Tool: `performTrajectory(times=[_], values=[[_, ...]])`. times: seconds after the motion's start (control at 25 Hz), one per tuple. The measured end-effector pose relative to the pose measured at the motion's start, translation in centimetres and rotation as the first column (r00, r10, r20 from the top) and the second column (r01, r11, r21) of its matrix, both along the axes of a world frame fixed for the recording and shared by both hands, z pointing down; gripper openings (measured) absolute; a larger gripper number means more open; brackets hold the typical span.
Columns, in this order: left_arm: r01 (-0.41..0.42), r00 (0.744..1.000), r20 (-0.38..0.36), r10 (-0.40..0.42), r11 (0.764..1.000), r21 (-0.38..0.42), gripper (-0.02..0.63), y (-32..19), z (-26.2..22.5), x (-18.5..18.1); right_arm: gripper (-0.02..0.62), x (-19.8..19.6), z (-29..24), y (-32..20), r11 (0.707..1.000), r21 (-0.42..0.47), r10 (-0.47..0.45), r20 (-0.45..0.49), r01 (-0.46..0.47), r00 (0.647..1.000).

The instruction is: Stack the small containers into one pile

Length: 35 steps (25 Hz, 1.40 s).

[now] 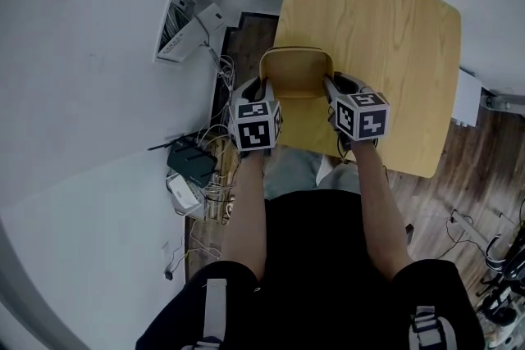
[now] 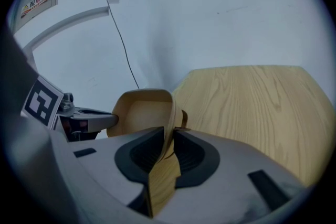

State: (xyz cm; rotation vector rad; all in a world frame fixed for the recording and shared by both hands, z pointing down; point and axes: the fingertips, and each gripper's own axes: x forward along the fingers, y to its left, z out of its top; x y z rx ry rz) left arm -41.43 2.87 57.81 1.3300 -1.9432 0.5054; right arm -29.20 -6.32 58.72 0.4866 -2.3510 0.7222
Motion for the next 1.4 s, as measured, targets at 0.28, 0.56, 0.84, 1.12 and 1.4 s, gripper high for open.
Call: performTrajectory(times=[0.28, 0.56, 0.84, 1.12, 1.4], values=[[0.025, 0.999, 0.031, -0.026, 0.999, 0.026, 0.08, 0.9, 0.4, -0.5, 0.075, 0.3, 0.3, 0.3, 0.998, 0.063, 0.008, -0.042, -0.006, 0.999], [0.067, 0.998, 0.013, -0.068, 0.995, 0.069, 0.08, 0.6, 0.0, -1.4, 0.081, 0.6, -0.3, -0.7, 0.993, 0.12, 0.015, -0.071, -0.006, 0.997], [0.072, 0.997, -0.013, -0.071, 0.991, 0.111, 0.041, -0.7, -0.3, -1.8, 0.006, -0.7, -2.5, -2.3, 0.978, 0.206, 0.028, -0.043, -0.018, 0.999], [0.066, 0.998, -0.002, -0.067, 0.968, 0.244, 0.0, -3.5, -4.1, -3.2, 0.006, -2.9, -6.5, -3.4, 0.972, 0.233, -0.022, 0.119, -0.006, 0.993], [-0.009, 0.998, 0.064, -0.02, 0.902, 0.431, 0.0, -8.9, -13.4, -4.1, 0.005, -4.3, -16.4, -7.2, 0.949, 0.312, -0.057, 0.325, -0.05, 0.944]])
